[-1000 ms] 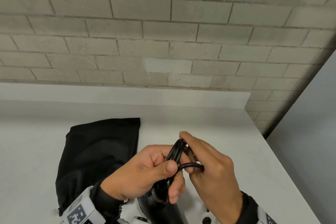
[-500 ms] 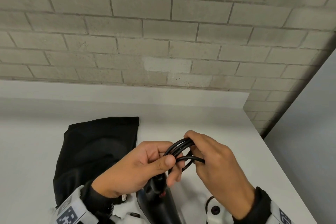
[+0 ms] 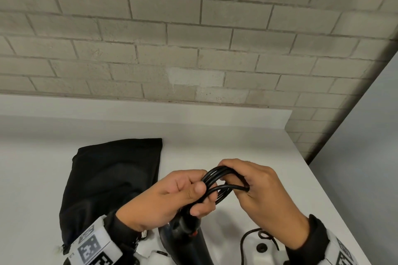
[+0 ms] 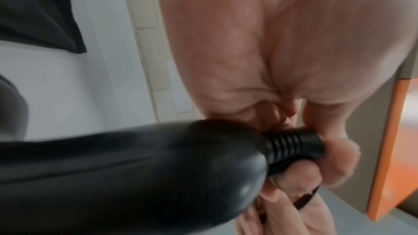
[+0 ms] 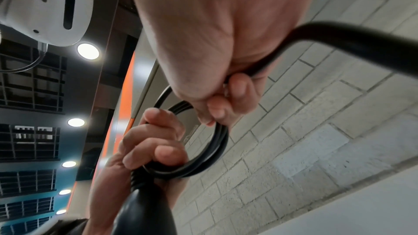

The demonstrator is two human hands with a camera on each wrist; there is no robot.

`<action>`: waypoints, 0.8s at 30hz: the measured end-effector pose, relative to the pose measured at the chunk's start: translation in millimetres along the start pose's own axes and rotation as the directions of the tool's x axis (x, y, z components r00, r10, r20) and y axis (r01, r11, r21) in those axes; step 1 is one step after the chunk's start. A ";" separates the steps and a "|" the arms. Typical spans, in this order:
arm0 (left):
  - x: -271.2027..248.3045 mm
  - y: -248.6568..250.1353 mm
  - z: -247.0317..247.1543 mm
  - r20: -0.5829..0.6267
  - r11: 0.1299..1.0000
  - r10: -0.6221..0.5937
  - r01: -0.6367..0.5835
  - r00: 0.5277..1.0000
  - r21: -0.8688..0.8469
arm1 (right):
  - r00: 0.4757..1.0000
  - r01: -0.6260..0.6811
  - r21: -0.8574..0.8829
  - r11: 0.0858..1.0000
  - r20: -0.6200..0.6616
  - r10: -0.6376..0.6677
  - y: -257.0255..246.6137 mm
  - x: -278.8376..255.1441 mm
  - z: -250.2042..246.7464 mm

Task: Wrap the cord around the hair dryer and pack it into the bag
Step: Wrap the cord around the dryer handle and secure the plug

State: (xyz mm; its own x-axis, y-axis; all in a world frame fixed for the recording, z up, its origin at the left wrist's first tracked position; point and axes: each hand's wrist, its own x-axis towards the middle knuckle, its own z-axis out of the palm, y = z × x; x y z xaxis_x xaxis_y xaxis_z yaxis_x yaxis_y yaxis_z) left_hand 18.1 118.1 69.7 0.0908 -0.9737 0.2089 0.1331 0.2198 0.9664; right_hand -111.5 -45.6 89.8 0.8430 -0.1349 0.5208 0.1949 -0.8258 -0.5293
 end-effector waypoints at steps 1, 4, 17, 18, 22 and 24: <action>0.3 -0.8 -0.2 0.006 1.000 -0.002 0.002 1.000 -0.019 | 1.000 -0.005 0.025 1.000 -0.007 0.006 -0.6 0.3 -0.9; 0.7 -1.8 -3.5 0.046 0.998 -0.009 0.012 0.999 -0.057 | 0.992 -0.128 0.228 0.965 0.038 0.123 -2.5 0.5 -2.6; 3.4 10.6 -11.1 0.144 0.998 -0.037 0.043 0.989 -0.042 | 0.991 -0.122 0.180 0.976 0.080 0.109 -7.7 2.7 -7.1; 2.6 9.1 -10.7 0.135 0.999 -0.032 0.037 0.990 -0.034 | 0.990 -0.133 0.178 0.975 0.077 0.121 -7.8 1.7 -7.1; 0.8 4.7 -10.4 0.117 1.000 0.004 -0.001 0.993 -0.030 | 0.972 -0.213 0.254 0.943 0.154 0.178 -9.2 1.3 -9.6; 1.6 4.6 -9.0 0.127 0.998 0.023 -0.015 0.992 -0.061 | 0.963 -0.230 0.258 0.938 0.200 0.181 -10.2 3.3 -12.6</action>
State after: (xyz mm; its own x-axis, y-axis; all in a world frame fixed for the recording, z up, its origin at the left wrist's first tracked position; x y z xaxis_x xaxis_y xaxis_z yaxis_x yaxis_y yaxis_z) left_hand 27.8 118.1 73.1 -0.0321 -0.9682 0.2481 0.1921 0.2376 0.9522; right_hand -117.0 -44.4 105.4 0.9471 -0.1699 0.2722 0.1188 -0.6025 -0.7893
